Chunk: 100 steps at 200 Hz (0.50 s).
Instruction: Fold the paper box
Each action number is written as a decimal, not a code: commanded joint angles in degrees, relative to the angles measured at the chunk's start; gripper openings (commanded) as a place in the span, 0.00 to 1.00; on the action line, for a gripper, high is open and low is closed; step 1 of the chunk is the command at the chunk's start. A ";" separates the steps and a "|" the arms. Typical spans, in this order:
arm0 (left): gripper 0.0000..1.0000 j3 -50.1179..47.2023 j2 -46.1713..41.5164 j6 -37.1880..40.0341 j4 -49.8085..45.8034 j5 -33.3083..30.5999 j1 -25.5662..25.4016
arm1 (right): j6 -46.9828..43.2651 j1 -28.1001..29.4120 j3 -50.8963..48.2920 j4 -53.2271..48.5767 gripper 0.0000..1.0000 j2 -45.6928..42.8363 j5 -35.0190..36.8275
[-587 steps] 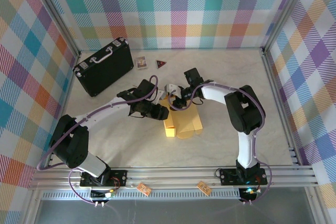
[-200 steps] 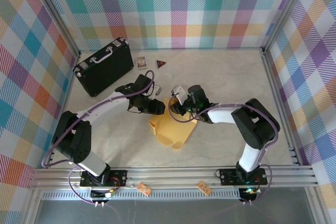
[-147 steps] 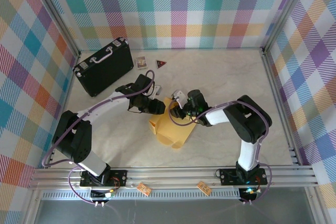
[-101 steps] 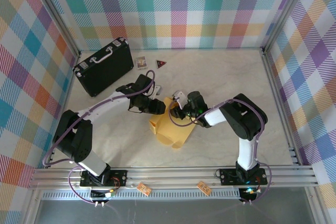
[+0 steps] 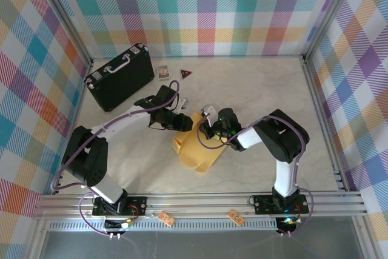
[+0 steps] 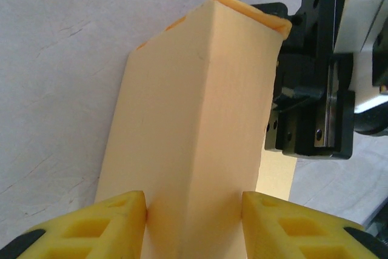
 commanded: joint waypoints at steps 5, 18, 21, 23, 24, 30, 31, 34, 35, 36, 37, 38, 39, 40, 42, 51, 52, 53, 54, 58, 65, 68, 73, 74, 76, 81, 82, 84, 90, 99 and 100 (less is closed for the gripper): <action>0.44 -2.51 2.21 -0.90 -0.65 2.85 0.37 | 2.11 0.91 -2.13 2.05 0.04 -2.92 0.81; 0.45 -2.61 2.30 -1.22 -0.78 3.09 0.38 | 2.22 1.15 -2.44 1.86 0.03 -3.15 1.70; 0.45 -2.69 2.38 -1.25 -0.76 3.01 0.36 | 2.24 1.17 -2.45 1.87 0.04 -3.12 1.71; 0.45 -2.70 2.45 -1.31 -0.74 3.00 0.39 | 2.23 1.22 -2.45 1.87 0.04 -3.02 1.64; 0.45 -2.70 2.46 -1.36 -0.74 3.05 0.38 | 2.23 1.19 -2.48 1.92 0.04 -3.01 1.63; 0.45 -2.79 2.68 -1.49 -0.79 3.09 0.37 | 2.35 1.17 -2.41 2.08 0.07 -2.81 1.49; 0.45 -2.79 2.71 -1.49 -0.81 3.13 0.37 | 2.33 1.26 -2.37 2.11 0.08 -2.73 1.51; 0.45 -2.79 2.85 -1.57 -0.82 3.22 0.37 | 2.36 1.26 -2.23 2.11 0.10 -2.54 1.60; 0.45 -2.79 2.93 -1.58 -0.87 3.28 0.37 | 2.38 1.26 -2.24 2.04 0.12 -2.50 1.61; 0.45 -2.79 2.96 -1.58 -0.89 3.36 0.37 | 2.43 1.30 -2.15 2.04 0.13 -2.44 1.66; 0.45 -2.79 3.03 -1.58 -0.90 3.40 0.37 | 2.46 1.33 -2.11 2.00 0.14 -2.36 1.68; 0.45 -2.79 3.06 -1.58 -0.86 3.47 0.37 | 2.52 1.34 -2.05 1.94 0.16 -2.33 1.74; 0.45 -2.79 3.12 -1.59 -0.89 3.50 0.33 | 2.59 1.34 -1.97 1.86 0.17 -2.26 1.77; 0.45 -2.79 3.19 -1.59 -0.85 3.51 0.31 | 2.58 1.39 -1.89 1.82 0.18 -2.23 1.78; 0.45 -2.81 3.31 -1.59 -0.90 3.59 0.38 | 2.62 1.42 -1.83 1.75 0.19 -2.14 1.84; 0.45 -2.88 3.69 -1.50 -0.91 3.69 0.37 | 2.67 1.58 -1.34 1.18 0.20 -1.69 1.85; 0.45 -2.88 3.74 -1.50 -0.91 3.70 0.37 | 2.67 1.69 -1.22 1.13 0.20 -1.64 1.87; 0.45 -2.88 3.77 -1.50 -0.91 3.70 0.37 | 2.71 1.69 -1.21 1.11 0.20 -1.57 1.88; 0.45 -2.92 3.78 -1.50 -0.95 3.66 0.37 | 2.73 1.70 -1.16 1.01 0.21 -1.49 1.88; 0.45 -2.97 3.92 -1.50 -0.91 3.63 0.37 | 3.01 1.78 -0.88 0.74 0.21 -1.20 1.89; 0.45 -3.06 4.11 -1.52 -0.91 3.62 0.45 | 3.72 1.79 -0.28 -0.17 0.22 -0.94 1.89; 0.45 -3.10 4.21 -1.47 -0.86 3.68 0.38 | 3.86 1.79 0.08 -0.59 0.22 -0.75 1.89; 0.45 -3.14 4.27 -1.50 -0.86 3.85 0.40 | 3.94 1.79 0.51 -1.31 0.22 -0.43 1.72; 0.45 -3.10 4.34 -1.46 -0.89 3.91 0.39 | 3.96 1.79 0.58 -1.39 0.22 -0.35 1.72; 0.45 -3.07 4.39 -1.49 -0.88 3.95 0.38 | 4.00 1.83 0.81 -1.54 0.22 -0.22 1.71; 0.44 -3.01 4.63 -1.41 -0.99 4.09 0.37 | 4.03 1.87 1.18 -1.72 0.21 0.39 1.78; 0.44 -2.99 4.65 -1.37 -0.99 4.16 0.37 | 4.05 1.92 1.22 -1.73 0.21 0.54 1.83; 0.44 -2.91 4.73 -1.27 -1.08 4.22 0.37 | 4.07 1.95 1.35 -1.69 0.21 0.75 1.92; 0.43 -2.72 4.94 -1.26 -1.26 4.40 0.38 | 4.03 2.09 1.41 -1.27 0.19 1.23 2.18; 0.42 -2.53 4.97 -1.28 -1.22 4.41 0.42 | 3.53 2.54 1.25 -0.24 0.17 1.69 2.39; 0.42 -2.53 5.04 -1.30 -1.20 4.45 0.44 | 3.45 2.60 1.21 -0.15 0.17 1.72 2.45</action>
